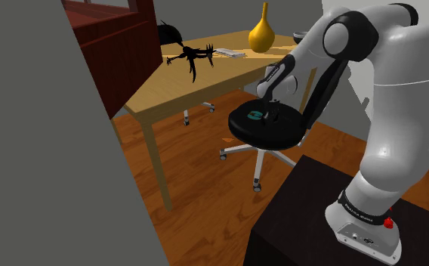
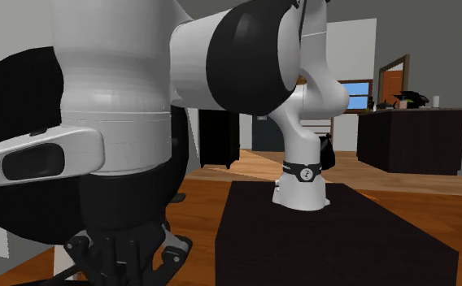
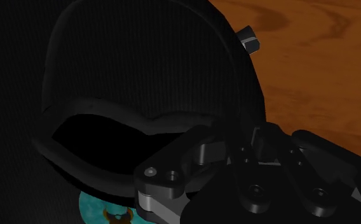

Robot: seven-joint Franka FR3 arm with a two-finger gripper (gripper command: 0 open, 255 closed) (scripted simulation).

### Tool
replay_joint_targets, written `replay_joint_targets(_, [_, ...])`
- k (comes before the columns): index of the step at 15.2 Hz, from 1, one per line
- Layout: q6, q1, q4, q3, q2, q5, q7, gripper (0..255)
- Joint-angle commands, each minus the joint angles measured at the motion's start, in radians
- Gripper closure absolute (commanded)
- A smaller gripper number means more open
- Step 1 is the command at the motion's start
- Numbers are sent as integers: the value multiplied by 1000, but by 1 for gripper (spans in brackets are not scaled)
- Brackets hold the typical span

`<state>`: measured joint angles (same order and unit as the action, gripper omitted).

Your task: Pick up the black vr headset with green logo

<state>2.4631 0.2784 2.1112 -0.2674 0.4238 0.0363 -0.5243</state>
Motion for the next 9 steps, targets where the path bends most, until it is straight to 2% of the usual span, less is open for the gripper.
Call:
replay_joint_targets(1, [-23,-1,-4,-5,-20,-6,0,255])
replay_joint_targets(9, [-111,-14,-12,-20,-102,-33,12,255])
